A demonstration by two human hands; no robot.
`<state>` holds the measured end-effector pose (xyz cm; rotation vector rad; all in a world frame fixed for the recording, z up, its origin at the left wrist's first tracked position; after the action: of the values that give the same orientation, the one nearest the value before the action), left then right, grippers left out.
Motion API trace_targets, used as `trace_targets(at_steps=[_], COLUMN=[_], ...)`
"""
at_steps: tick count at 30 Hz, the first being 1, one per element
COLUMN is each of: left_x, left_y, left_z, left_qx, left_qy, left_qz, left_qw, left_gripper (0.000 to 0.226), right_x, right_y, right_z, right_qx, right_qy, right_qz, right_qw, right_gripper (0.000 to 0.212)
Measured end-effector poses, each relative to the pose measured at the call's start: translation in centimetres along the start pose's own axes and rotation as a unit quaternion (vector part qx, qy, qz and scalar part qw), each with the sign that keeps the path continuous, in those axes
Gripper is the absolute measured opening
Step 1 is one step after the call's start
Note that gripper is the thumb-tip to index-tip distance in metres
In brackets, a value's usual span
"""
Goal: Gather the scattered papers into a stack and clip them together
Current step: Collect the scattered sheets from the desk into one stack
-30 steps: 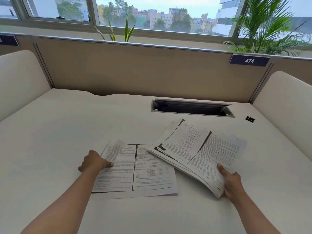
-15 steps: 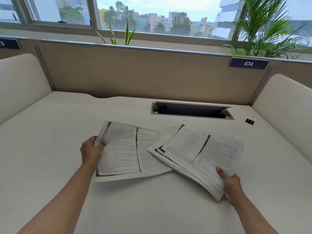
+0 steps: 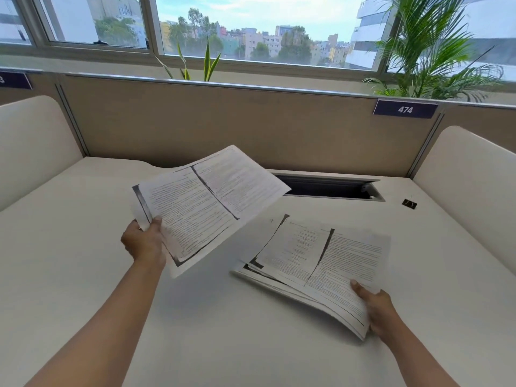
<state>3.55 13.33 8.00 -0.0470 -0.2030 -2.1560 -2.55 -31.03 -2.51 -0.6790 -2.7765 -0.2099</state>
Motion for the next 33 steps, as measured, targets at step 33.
trace_targets(at_steps=[33], left_x=[6.4], left_y=[0.3], left_z=[-6.6], left_qx=[-0.11], left_qy=[-0.231], left_qz=[-0.461], left_qw=[0.85], left_gripper=[0.021], right_x=[3.1], right_y=[3.1], right_z=[-0.6], right_qx=[-0.001], right_qy=[0.158], right_qz=[-0.201], right_qw=[0.967], right_gripper=[0.059])
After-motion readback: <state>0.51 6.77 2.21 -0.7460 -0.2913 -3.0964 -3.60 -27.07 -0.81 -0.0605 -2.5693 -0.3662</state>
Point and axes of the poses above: each hand's wrist, its own x-axis away from the middle knuckle, its own y-axis out of the palm, z = x × y, the point moved 3 cm from there along -x, towards the middle knuckle, and after that the axes turned 6 degrees about z, right-handed, at the moved point
